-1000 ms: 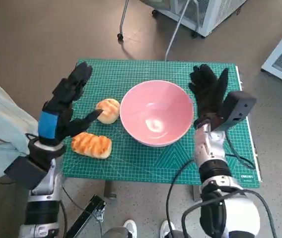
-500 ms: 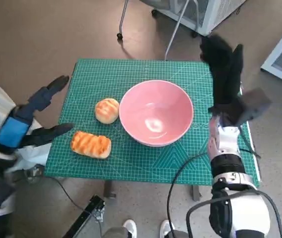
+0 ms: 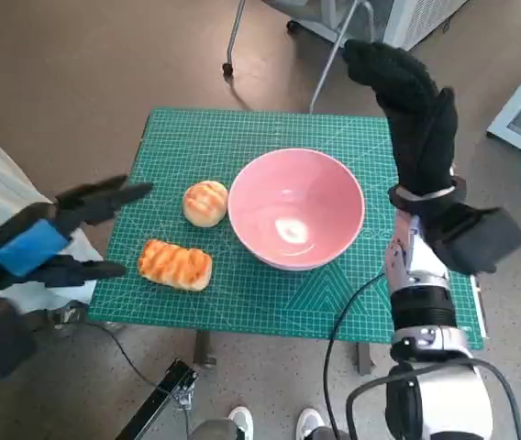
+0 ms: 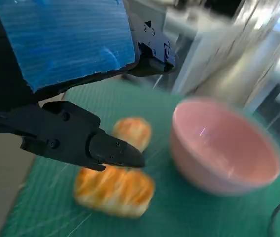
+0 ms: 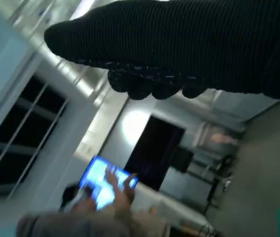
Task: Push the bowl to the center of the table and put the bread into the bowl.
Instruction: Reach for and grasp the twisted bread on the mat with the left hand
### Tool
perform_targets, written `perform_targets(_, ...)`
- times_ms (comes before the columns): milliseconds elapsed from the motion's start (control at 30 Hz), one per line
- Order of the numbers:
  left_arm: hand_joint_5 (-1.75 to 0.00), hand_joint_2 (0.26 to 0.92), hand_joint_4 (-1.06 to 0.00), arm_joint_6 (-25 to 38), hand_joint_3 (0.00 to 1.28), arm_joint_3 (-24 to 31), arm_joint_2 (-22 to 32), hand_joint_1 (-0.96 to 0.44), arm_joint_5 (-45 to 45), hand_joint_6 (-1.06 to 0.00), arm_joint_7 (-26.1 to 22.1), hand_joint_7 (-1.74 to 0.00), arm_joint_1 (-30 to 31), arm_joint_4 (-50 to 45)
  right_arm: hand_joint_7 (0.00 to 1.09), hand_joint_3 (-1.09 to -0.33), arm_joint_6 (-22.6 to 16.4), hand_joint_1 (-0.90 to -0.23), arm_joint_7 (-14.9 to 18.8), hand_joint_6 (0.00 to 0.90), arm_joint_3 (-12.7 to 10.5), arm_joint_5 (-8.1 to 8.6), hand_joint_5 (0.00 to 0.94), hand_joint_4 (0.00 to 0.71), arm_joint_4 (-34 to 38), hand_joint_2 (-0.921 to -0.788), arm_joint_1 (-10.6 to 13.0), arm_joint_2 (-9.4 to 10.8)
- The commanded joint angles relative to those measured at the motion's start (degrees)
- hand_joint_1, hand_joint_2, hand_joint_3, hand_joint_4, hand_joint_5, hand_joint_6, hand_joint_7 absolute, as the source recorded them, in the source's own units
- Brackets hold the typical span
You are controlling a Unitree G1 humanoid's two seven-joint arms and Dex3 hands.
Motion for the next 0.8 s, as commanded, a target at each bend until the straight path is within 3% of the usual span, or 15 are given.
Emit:
perform_targets(33,0.00,0.818,-0.19,2.13,0.00,-4.17,0.86,-0.15,3.59,-0.36,-1.54,-0.01,-0.60,-0.75,0.90,-0.783,2.40,-0.669,1.81,0.002,1.42,1.96,0.004,0.314,-3.70,-0.921,3.23,0.86)
perform_targets(367,0.00,0.805,-0.18,3.34,0.00,-12.68,-0.42,-0.12,11.57,-0.35,-2.46,0.00,-4.70,3.22,0.93,-0.771,4.64,-0.684,1.73,-0.001,3.07,2.94,0.011,0.326,-8.49,-0.921,5.49,1.37)
perform_targets(800,0.00,0.802,-0.17,3.65,0.00,-23.01,-5.64,-0.12,22.15,-0.34,-1.60,0.00,-11.39,12.62,0.92,-0.769,4.94,-0.683,1.16,-0.001,3.37,2.55,0.011,0.325,-8.70,-0.921,6.32,1.14)
